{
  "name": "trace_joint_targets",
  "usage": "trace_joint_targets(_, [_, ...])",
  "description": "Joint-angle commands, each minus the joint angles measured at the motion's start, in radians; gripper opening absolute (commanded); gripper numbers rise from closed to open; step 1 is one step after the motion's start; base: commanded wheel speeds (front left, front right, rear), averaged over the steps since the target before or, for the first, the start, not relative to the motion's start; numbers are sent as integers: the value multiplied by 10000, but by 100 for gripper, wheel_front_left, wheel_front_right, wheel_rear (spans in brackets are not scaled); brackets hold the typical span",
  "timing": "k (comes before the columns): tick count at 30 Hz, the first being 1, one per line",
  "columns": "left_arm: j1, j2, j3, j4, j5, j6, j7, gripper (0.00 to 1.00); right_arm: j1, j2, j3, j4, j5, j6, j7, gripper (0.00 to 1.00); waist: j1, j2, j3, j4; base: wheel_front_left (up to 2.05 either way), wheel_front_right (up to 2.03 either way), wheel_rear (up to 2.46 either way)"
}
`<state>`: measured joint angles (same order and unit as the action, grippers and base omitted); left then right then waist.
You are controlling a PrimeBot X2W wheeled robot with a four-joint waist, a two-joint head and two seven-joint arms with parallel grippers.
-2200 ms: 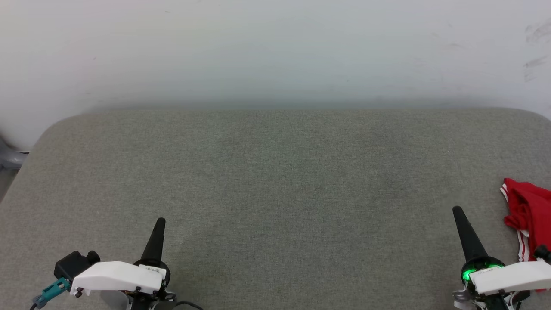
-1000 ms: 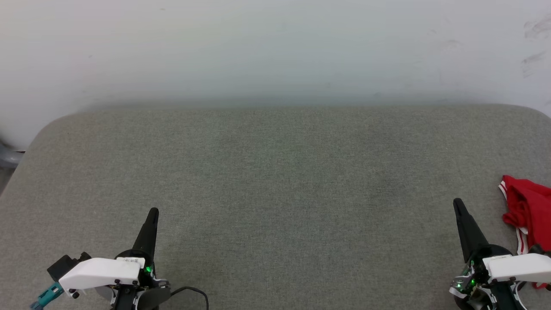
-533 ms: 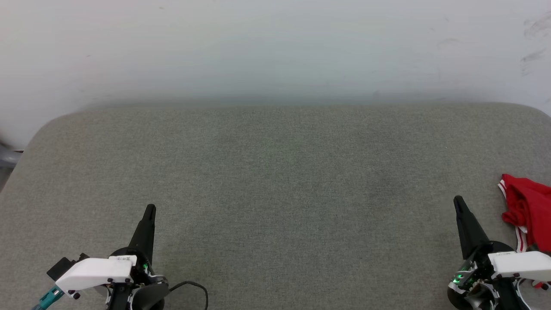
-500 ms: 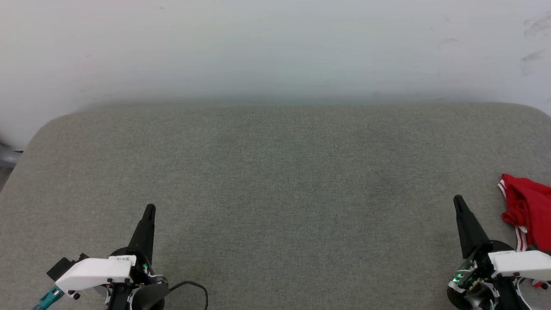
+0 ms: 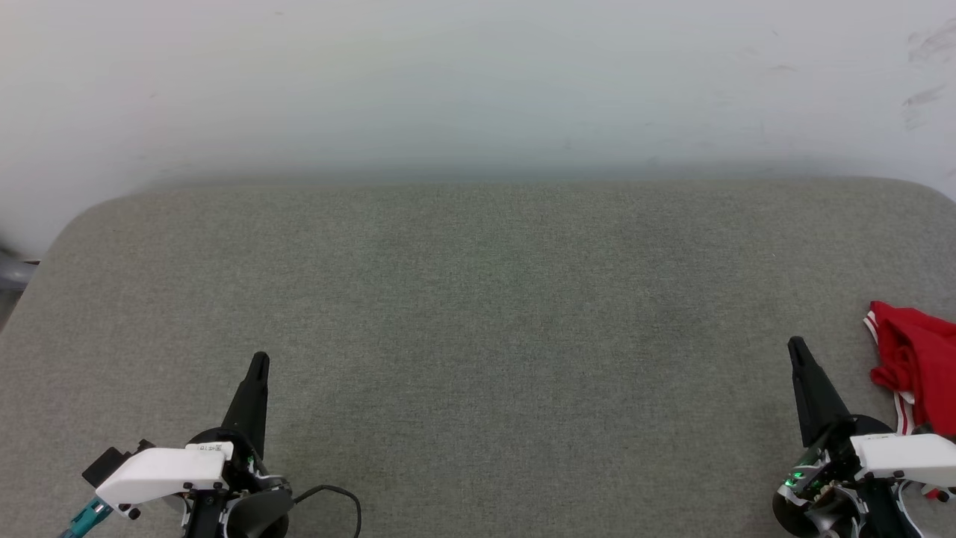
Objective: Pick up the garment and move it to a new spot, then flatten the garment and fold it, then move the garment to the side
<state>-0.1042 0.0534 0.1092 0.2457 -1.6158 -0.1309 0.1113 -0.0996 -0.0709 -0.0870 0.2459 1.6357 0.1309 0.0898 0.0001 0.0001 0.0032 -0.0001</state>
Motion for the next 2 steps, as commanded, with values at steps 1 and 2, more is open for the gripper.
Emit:
trace_joint_targets(1, [-82,-11,46,5,-17,-26,15,0,-150,31,-15,9,-30,-3,54,0,-1,-1,-1,1,0,0,0])
trace_joint_targets(2, [-82,-12,47,5,-16,-26,16,0,-150,32,-18,9,-35,-3,59,0,-1,-1,-1,1,0,0,0])
